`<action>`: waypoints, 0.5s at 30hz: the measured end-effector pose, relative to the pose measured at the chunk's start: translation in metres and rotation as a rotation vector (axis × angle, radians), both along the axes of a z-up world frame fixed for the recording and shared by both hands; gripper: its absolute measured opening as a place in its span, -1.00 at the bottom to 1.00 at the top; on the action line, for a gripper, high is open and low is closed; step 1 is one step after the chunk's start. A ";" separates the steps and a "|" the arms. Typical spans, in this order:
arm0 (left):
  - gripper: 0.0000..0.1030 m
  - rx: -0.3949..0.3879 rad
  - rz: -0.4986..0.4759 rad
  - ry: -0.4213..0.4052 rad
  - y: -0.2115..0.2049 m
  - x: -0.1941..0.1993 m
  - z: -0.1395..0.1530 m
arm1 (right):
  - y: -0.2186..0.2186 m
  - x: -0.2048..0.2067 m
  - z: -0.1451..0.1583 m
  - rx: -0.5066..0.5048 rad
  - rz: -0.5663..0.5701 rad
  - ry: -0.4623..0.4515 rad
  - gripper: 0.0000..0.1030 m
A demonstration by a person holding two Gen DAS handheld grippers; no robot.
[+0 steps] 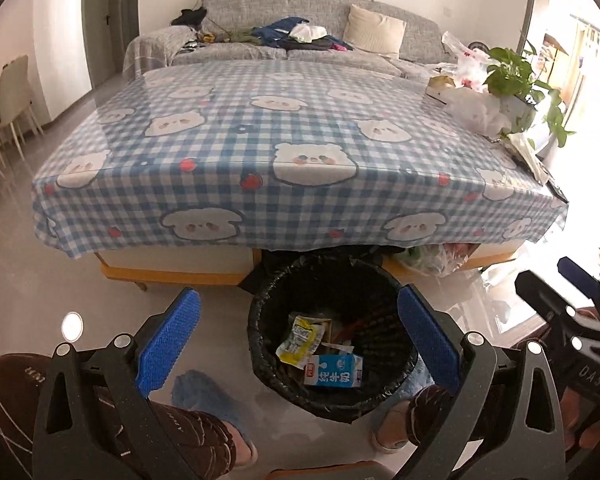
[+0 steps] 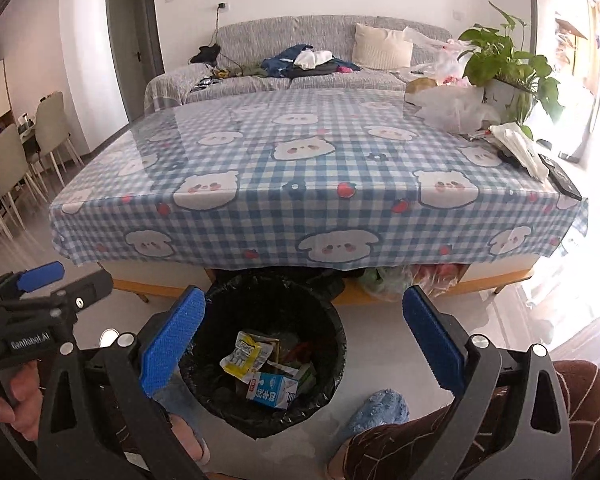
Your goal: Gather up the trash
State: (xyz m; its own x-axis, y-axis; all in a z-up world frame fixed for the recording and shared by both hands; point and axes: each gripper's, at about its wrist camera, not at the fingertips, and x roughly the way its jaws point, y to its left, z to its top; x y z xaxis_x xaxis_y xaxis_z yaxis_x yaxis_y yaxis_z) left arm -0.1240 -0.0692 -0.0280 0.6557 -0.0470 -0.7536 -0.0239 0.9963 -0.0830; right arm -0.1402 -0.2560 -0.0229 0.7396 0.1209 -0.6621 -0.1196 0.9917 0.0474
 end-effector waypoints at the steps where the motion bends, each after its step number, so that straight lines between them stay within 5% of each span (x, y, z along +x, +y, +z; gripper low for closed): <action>1: 0.88 0.003 0.001 0.001 0.000 0.000 -0.001 | 0.001 0.000 0.001 -0.004 -0.002 -0.005 0.85; 15: 0.88 0.004 -0.006 -0.008 0.000 -0.002 0.000 | 0.004 0.001 0.004 -0.012 0.000 -0.012 0.85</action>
State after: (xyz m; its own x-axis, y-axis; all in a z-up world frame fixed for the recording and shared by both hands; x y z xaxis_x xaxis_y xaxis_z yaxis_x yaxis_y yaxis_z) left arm -0.1256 -0.0691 -0.0278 0.6612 -0.0483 -0.7486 -0.0171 0.9967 -0.0794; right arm -0.1393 -0.2517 -0.0191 0.7477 0.1130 -0.6543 -0.1200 0.9922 0.0342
